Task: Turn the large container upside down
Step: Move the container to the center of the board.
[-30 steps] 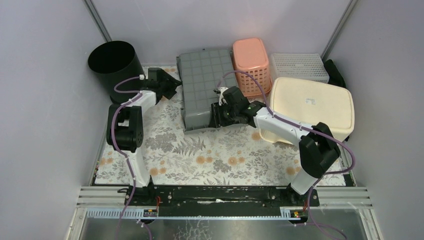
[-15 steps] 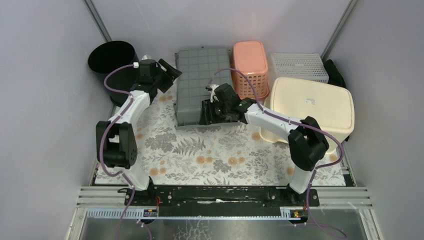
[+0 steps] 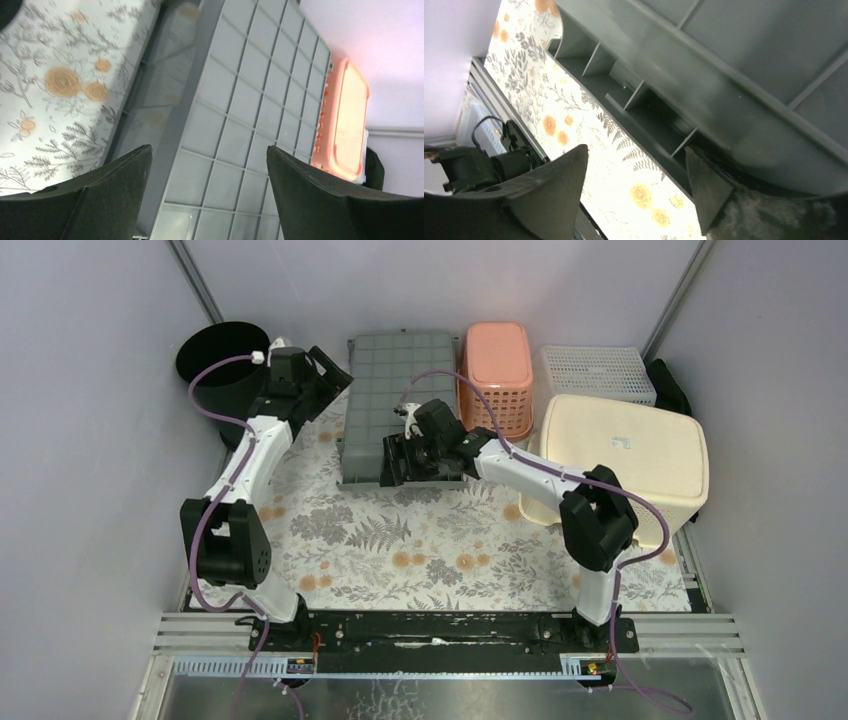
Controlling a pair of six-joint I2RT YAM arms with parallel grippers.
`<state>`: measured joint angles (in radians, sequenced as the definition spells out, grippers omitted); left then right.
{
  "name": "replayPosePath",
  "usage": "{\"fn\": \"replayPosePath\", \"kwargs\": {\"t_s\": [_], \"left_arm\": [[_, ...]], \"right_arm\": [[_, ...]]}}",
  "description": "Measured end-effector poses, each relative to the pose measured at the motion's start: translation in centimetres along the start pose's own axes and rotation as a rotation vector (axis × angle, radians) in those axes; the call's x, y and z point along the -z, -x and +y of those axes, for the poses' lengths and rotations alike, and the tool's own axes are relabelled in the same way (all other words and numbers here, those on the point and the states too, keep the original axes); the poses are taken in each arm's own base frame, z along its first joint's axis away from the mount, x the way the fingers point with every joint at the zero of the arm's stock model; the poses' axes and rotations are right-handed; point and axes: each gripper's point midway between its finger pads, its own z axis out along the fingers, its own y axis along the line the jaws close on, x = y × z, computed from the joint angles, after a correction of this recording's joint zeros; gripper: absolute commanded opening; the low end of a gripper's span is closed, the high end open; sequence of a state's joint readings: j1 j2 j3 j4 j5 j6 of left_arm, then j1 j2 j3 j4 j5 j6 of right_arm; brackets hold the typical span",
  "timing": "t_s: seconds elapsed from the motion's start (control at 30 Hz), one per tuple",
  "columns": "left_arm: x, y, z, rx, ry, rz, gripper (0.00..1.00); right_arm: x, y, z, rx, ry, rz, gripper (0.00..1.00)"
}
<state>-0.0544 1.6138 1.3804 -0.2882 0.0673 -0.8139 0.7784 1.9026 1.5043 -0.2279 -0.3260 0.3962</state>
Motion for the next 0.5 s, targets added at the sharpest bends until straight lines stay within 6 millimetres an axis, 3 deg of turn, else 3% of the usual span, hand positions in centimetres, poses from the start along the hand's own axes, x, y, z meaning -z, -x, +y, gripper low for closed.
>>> {"fn": "replayPosePath", "kwargs": {"t_s": [0.2, 0.5], "left_arm": [[1.5, 4.2, -1.4, -0.052, 0.044, -0.121, 0.98], [2.0, 8.4, 0.2, -0.117, 0.205, -0.271, 1.00]], "right_arm": [[2.6, -0.3, 0.6, 0.030, -0.007, -0.009, 1.00], [9.2, 0.3, 3.2, 0.074, 0.035, -0.117, 1.00]]}}
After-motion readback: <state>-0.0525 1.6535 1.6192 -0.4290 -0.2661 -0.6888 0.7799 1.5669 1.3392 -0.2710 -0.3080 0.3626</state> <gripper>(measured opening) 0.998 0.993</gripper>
